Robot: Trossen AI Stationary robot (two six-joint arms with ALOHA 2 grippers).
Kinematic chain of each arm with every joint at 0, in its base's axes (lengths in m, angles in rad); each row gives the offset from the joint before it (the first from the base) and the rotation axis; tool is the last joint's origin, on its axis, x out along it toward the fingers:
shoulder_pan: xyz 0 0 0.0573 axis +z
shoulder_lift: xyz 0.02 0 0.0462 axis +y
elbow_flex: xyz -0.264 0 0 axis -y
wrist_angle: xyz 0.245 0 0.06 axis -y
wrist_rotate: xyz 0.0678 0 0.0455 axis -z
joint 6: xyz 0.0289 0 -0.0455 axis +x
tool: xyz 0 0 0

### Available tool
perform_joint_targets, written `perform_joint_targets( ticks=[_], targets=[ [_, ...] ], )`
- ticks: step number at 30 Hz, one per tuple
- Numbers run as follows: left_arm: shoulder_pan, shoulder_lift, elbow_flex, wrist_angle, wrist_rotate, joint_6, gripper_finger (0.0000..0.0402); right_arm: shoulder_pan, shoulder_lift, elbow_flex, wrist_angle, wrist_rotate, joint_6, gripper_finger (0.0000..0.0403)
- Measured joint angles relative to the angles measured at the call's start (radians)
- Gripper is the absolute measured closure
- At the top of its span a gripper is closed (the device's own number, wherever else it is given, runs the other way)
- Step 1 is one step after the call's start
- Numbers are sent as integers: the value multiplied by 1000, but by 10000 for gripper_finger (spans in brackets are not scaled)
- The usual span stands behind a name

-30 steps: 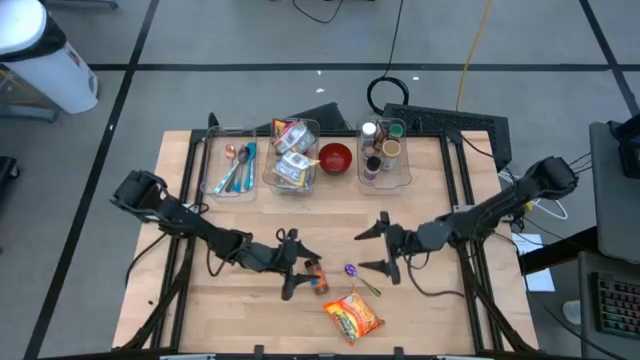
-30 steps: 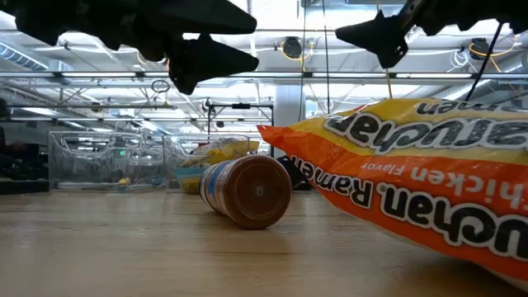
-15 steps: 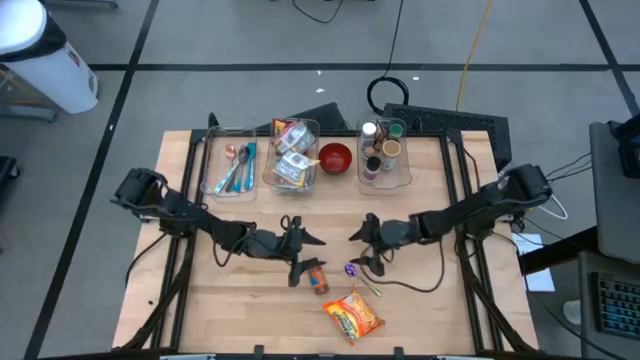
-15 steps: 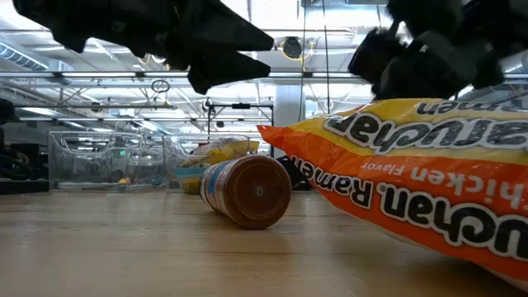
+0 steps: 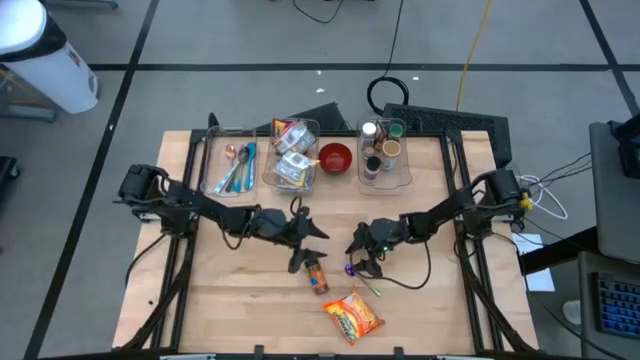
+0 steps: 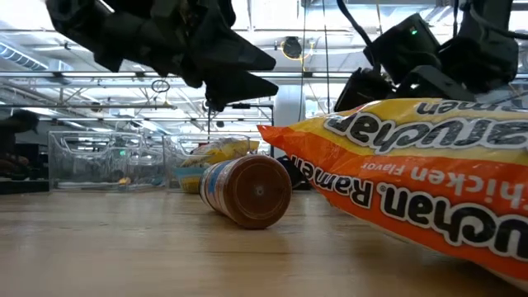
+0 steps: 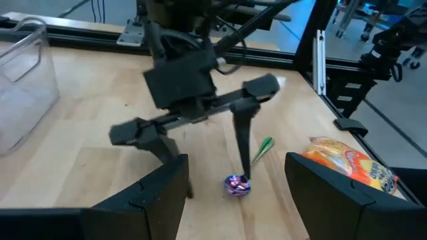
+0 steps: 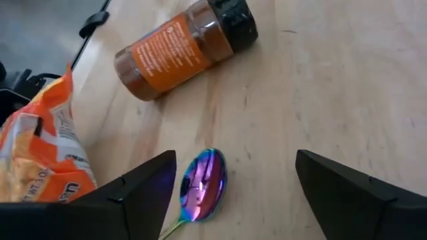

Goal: Pick & Place Food Item
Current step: Put the green spoon into the left transparent bin

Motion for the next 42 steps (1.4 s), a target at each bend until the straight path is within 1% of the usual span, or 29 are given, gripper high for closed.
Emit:
perform_joint_targets(
  ticks=[5, 10, 15, 21, 25, 30, 34, 37, 38, 39, 42],
  targets=[
    [57, 0, 0, -3, 89, 0, 144, 0, 46, 2, 62, -2, 27, 126],
    [99, -1, 0, -6, 167, -6, 144, 14, 61, 4, 70, 6, 56, 147],
    [120, -1, 0, -6, 193, -6, 144, 43, 62, 4, 66, 9, 68, 165],
    [123, -1, 0, -6, 194, -26, 144, 61, 62, 4, 60, 11, 72, 188],
    [119, -1, 0, -6, 195, -37, 144, 61, 62, 4, 53, 28, 67, 211],
    [115, -1, 0, -6, 196, -37, 144, 61, 62, 4, 20, 56, 39, 261],
    [115, -1, 0, -6, 195, -37, 144, 61, 62, 4, 3, 81, 27, 322],
    [115, -1, -1, -6, 195, -38, 144, 61, 63, 4, 5, 84, 12, 376],
    [115, -1, -1, -6, 195, -38, 144, 61, 63, 3, 12, 79, 12, 388],
    [115, -1, -1, -6, 195, -38, 144, 61, 63, 3, 22, 77, 7, 394],
    [115, -1, -1, -6, 195, -38, 144, 54, 65, 2, 59, 69, -11, 392]
  ],
)
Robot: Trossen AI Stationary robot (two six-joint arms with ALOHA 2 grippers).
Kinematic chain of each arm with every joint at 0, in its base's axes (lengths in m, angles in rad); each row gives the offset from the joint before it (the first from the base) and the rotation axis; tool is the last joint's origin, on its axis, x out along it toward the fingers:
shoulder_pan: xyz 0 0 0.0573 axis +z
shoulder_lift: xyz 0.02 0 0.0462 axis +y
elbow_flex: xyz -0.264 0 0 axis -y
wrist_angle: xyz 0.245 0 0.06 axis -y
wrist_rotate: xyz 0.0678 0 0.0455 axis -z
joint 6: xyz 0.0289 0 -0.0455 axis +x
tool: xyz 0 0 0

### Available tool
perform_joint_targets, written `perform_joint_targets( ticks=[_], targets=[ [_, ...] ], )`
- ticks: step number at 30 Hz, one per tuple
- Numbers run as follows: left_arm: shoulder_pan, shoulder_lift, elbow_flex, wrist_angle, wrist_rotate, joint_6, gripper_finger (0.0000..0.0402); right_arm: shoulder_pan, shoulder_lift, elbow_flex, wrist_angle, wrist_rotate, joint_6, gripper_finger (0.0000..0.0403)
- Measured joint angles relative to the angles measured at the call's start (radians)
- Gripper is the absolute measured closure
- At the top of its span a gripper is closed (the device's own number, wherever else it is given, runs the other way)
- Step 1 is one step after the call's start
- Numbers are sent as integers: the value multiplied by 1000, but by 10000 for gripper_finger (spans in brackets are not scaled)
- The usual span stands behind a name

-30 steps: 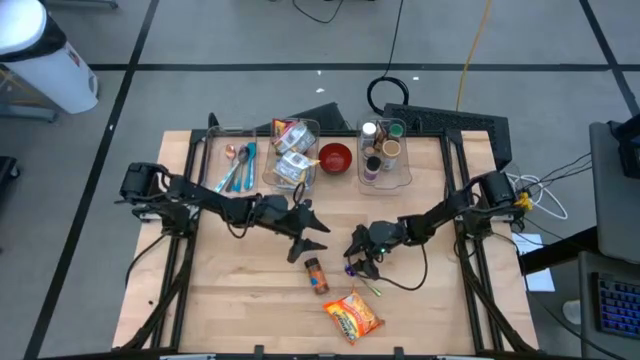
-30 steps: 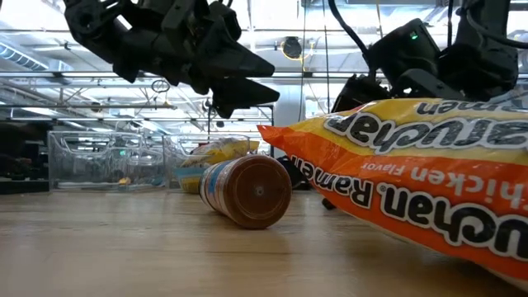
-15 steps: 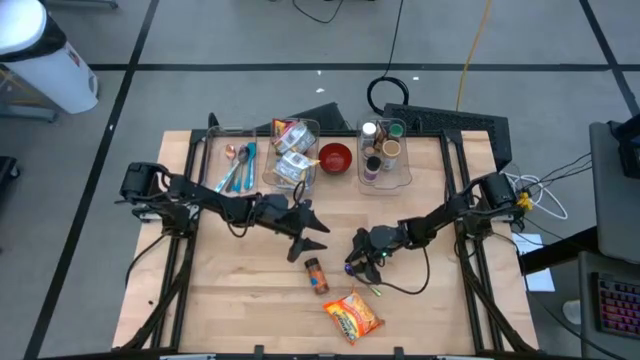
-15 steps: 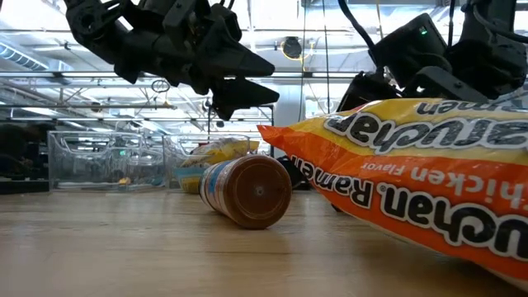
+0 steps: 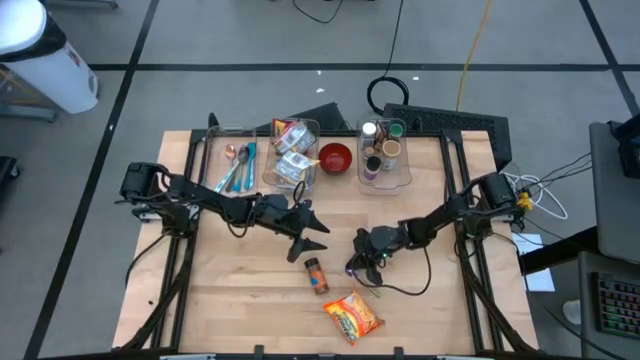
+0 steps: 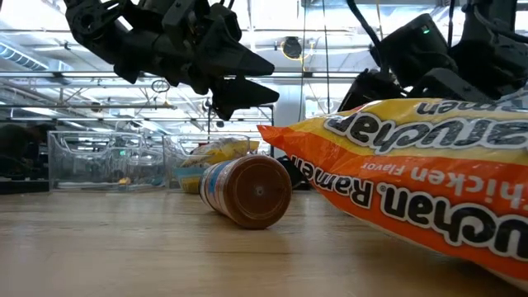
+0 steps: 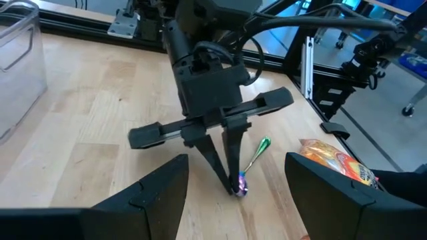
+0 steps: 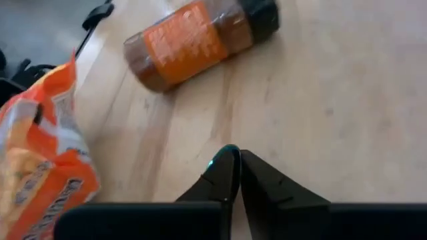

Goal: Pick & Place Food Item
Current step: Put the green spoon into the left transparent bin

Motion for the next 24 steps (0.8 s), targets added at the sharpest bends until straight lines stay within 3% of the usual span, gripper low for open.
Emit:
perform_joint_targets(
  ticks=[8, 15, 24],
  targets=[
    [9, -1, 0, 1, -1, 0, 144, -75, -59, -1, 46, 10, -47, 402],
    [29, -37, -1, -9, 0, 30, 144, -164, -233, -2, -18, 11, -152, 402],
    [93, -171, 0, -122, -44, 108, 144, -258, -502, -1, -114, 50, -252, 402]
  ],
)
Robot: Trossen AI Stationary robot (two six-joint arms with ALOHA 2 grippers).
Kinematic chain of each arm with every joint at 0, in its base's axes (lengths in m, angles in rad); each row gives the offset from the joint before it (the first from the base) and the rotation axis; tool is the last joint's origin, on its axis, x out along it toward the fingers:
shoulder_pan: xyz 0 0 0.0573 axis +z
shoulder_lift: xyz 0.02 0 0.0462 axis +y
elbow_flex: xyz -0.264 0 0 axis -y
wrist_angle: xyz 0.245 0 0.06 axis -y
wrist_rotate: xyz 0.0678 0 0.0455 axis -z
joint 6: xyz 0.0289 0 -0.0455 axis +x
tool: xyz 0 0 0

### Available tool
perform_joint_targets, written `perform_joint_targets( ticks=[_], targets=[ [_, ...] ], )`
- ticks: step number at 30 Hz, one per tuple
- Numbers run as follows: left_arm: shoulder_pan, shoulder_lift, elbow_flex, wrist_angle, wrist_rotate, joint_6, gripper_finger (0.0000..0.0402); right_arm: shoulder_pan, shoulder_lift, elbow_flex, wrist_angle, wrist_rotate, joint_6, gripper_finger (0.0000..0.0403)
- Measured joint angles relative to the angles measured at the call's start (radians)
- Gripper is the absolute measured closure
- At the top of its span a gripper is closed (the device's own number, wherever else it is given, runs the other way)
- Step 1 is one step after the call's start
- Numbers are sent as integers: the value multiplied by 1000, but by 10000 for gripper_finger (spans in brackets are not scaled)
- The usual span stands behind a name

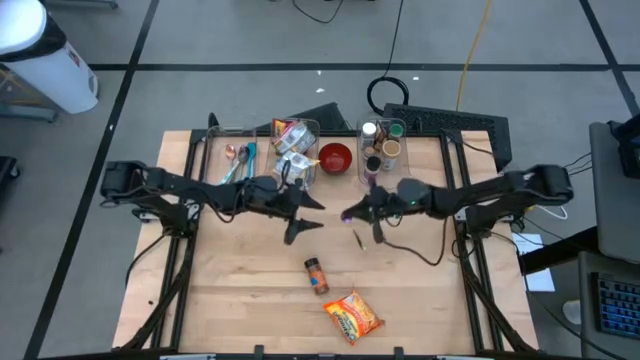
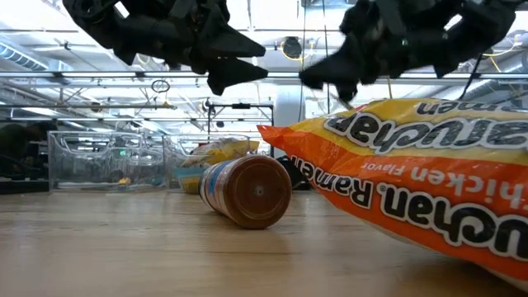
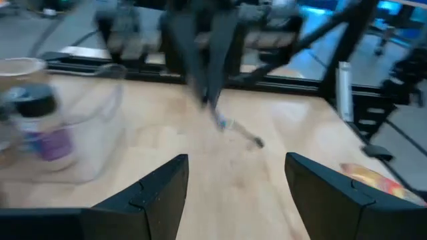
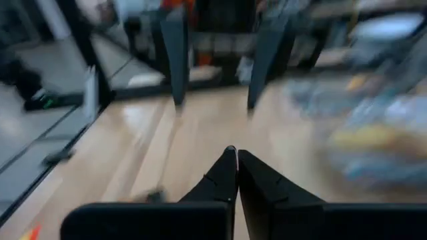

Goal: Pick & Place Food Item
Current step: Put the green spoon into the left transparent bin

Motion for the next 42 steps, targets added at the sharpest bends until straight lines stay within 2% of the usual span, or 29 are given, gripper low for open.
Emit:
perform_joint_targets(
  ticks=[5, 9, 16, 23, 33, 42],
  targets=[
    [39, -12, 0, 34, -20, -63, 144, -2, -83, 1, 42, 164, -100, 403],
    [55, -3, 0, 67, -21, -149, 144, -2, -82, 1, 135, 202, -114, 403],
    [52, -2, 0, 119, -21, -208, 144, 19, -20, 1, 278, 276, -124, 403],
    [52, 9, 0, 174, -22, -238, 144, 33, 80, 19, 429, 276, -140, 403],
    [43, 18, 1, 178, -46, -237, 144, 36, 219, 175, 430, 276, -170, 403],
    [31, 18, 1, 157, -56, -227, 144, 36, 236, 213, 440, 308, -178, 403]
  ],
)
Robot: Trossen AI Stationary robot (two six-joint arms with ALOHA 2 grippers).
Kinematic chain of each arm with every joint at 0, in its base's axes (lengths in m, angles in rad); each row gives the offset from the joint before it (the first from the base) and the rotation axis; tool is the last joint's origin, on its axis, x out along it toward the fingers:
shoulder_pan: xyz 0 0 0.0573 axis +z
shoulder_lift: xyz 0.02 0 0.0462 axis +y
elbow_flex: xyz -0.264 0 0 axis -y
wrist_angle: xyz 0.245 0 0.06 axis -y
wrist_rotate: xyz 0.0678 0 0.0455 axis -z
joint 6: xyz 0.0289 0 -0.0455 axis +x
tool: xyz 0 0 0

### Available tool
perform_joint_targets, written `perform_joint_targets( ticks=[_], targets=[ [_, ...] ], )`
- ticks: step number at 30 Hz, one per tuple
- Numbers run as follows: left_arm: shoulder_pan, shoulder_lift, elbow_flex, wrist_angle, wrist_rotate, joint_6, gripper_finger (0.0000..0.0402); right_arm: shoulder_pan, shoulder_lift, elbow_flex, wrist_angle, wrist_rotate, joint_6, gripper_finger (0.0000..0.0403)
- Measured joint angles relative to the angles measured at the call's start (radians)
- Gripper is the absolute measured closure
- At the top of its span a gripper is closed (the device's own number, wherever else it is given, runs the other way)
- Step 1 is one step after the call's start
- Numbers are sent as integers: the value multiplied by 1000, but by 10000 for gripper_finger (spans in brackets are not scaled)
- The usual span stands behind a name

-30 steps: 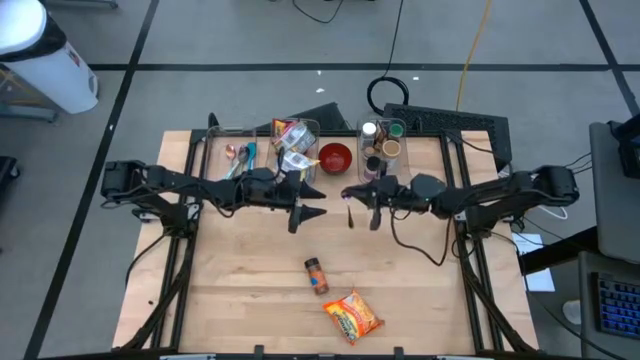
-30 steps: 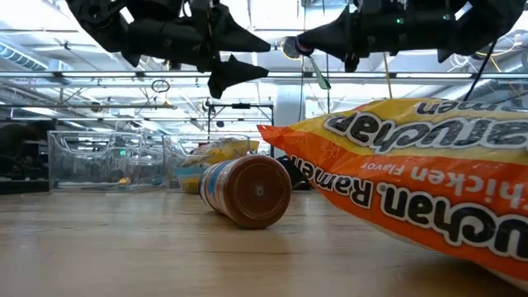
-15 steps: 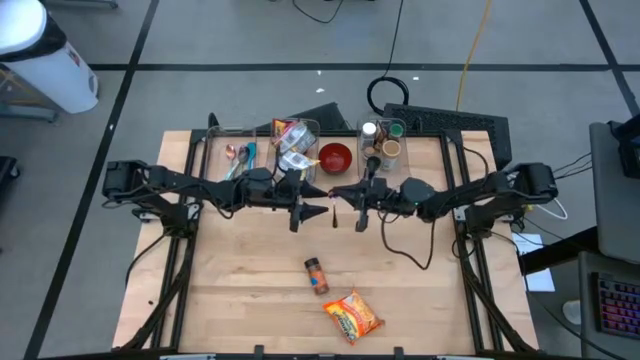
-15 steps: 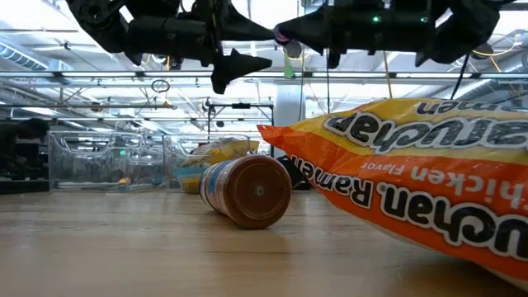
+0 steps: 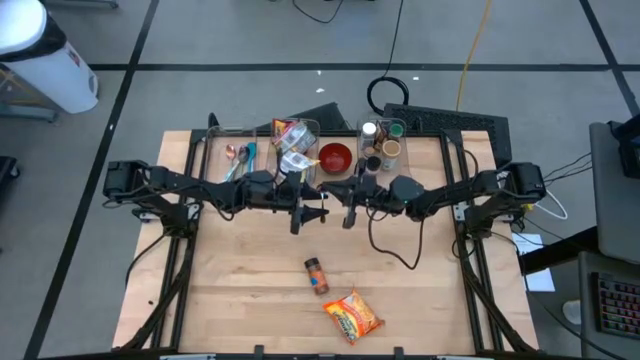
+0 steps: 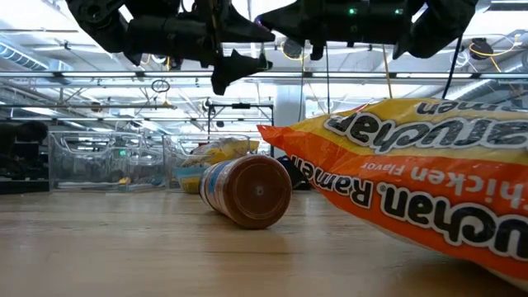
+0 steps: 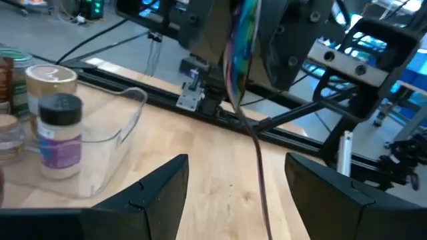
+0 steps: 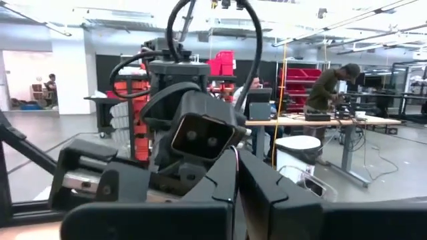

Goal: Pick & Place Food Item
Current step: Put the green spoon into the left transparent bin

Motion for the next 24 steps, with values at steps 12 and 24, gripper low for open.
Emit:
perform_joint_targets(
  ticks=[12, 24],
  targets=[
    [-2, 0, 0, -27, -18, -5, 206, 0, 0, 0, 0, 48, -14, 403],
    [-2, 0, 0, -27, -18, -5, 309, 0, 0, 0, 1, 50, -14, 403]
  ],
)
